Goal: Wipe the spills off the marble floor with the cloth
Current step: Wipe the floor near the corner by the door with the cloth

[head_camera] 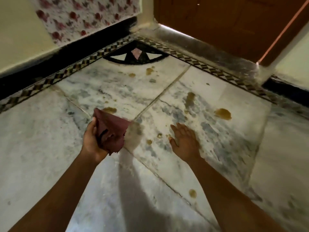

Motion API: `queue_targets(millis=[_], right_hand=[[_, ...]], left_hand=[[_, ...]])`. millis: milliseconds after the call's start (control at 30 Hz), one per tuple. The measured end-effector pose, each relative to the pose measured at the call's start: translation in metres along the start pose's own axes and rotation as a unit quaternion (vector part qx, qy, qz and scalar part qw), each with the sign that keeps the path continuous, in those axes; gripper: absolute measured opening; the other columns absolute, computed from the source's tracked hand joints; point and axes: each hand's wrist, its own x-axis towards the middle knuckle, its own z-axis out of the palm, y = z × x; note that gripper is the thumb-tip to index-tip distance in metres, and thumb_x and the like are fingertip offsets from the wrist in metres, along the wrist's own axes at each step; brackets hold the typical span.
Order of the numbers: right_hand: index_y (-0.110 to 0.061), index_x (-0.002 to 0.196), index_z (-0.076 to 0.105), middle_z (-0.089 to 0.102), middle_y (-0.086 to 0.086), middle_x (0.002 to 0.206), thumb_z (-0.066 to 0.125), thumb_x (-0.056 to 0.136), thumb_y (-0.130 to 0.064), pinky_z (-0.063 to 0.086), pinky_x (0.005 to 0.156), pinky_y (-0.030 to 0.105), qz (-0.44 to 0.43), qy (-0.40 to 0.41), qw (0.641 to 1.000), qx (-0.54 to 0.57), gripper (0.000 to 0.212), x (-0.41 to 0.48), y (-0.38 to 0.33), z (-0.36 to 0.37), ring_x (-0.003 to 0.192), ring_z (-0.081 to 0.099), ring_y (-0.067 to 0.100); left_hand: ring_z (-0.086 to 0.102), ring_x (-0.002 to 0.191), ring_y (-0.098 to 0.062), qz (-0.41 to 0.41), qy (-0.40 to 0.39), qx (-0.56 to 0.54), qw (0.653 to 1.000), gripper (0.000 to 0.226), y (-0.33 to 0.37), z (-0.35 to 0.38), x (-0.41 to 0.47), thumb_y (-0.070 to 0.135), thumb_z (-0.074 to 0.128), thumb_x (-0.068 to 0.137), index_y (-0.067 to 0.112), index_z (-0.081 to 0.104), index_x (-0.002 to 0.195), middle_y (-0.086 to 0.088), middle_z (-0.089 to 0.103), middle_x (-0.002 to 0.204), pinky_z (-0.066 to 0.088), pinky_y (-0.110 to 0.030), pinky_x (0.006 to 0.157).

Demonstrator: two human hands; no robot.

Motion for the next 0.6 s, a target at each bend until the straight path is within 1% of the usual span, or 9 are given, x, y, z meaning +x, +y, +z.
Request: queue_targets(millis=[133,233,267,333,400,467,500,533,600], right_hand=[[-0.027,0.149,0.020,0.014,0.004,0.158,0.001,0.074,-0.061,0.004,0.117,0.042,-0.019,-0.040,0.998,-0.044,0.084,0.013,0.011,0.001,0.145,0.011,0.025],[-0.030,0.150,0.015,0.013,0.004,0.158,0.000,0.074,-0.060,0.006,0.116,0.045,-0.031,-0.038,0.997,-0.052,0.083,0.016,0.014,-0.005,0.145,0.013,0.026],[-0.030,0.150,0.013,0.012,0.003,0.159,0.001,0.076,-0.060,0.007,0.116,0.045,-0.037,-0.038,0.997,-0.052,0.081,0.018,0.011,-0.008,0.145,0.012,0.026],[-0.030,0.150,0.011,0.008,0.003,0.159,0.014,0.089,-0.056,0.004,0.116,0.044,-0.046,-0.043,0.997,-0.055,0.066,0.024,0.005,-0.008,0.146,0.008,0.026],[-0.028,0.151,0.011,0.007,0.004,0.159,0.025,0.096,-0.049,0.001,0.116,0.043,-0.054,-0.051,0.996,-0.057,0.060,0.031,-0.001,-0.006,0.146,0.006,0.025],[-0.027,0.151,0.011,0.008,0.004,0.159,0.020,0.094,-0.051,0.000,0.116,0.041,-0.054,-0.041,0.996,-0.057,0.062,0.035,-0.012,0.000,0.146,0.005,0.024],[-0.027,0.151,0.011,0.008,0.004,0.159,0.020,0.094,-0.051,-0.001,0.116,0.041,-0.050,-0.039,0.996,-0.057,0.062,0.037,-0.017,0.004,0.146,0.005,0.023],[-0.026,0.151,0.010,0.007,0.003,0.159,0.023,0.096,-0.049,-0.001,0.117,0.041,-0.044,-0.043,0.997,-0.056,0.060,0.039,-0.019,0.007,0.146,0.004,0.022],[-0.025,0.151,0.010,0.006,0.003,0.159,0.028,0.099,-0.045,-0.001,0.117,0.040,-0.039,-0.052,0.996,-0.056,0.059,0.044,-0.024,0.011,0.146,0.002,0.021]], left_hand=[[0.059,0.113,-0.030,0.037,0.027,-0.005,0.999,0.052,-0.003,0.003,-0.015,0.050,0.045,0.084,0.022,0.060,0.125,-0.011,0.061,0.126,0.050,-0.043,0.088],[0.068,0.094,-0.027,0.053,0.047,-0.018,0.997,0.044,0.001,0.015,-0.032,0.049,0.044,0.085,0.021,0.075,0.099,-0.011,0.069,0.109,0.058,-0.037,0.073],[0.070,0.090,-0.026,0.060,0.053,-0.011,0.997,0.045,0.005,0.019,-0.036,0.048,0.043,0.084,0.020,0.077,0.092,-0.011,0.071,0.105,0.058,-0.038,0.072],[0.071,0.088,-0.026,0.068,0.060,-0.002,0.996,0.046,0.011,0.021,-0.037,0.048,0.042,0.087,0.020,0.078,0.088,-0.011,0.071,0.104,0.058,-0.038,0.073],[0.070,0.087,-0.026,0.066,0.064,0.007,0.996,0.052,0.017,0.020,-0.032,0.048,0.036,0.094,0.019,0.078,0.088,-0.012,0.071,0.104,0.058,-0.033,0.072],[0.070,0.082,-0.025,0.064,0.059,0.037,0.996,0.057,0.022,0.016,-0.024,0.050,0.031,0.096,0.017,0.078,0.089,-0.013,0.072,0.100,0.056,-0.030,0.071],[0.069,0.079,-0.025,0.066,0.063,0.059,0.994,0.056,0.024,0.013,-0.019,0.049,0.031,0.097,0.016,0.076,0.095,-0.013,0.072,0.097,0.054,-0.032,0.073],[0.068,0.076,-0.024,0.073,0.080,0.086,0.990,0.052,0.025,0.010,-0.015,0.047,0.033,0.097,0.015,0.073,0.101,-0.012,0.072,0.093,0.051,-0.035,0.075],[0.065,0.074,-0.023,0.096,0.116,0.154,0.977,0.040,0.027,0.002,-0.003,0.042,0.035,0.099,0.017,0.067,0.100,-0.008,0.073,0.081,0.049,-0.036,0.074]])
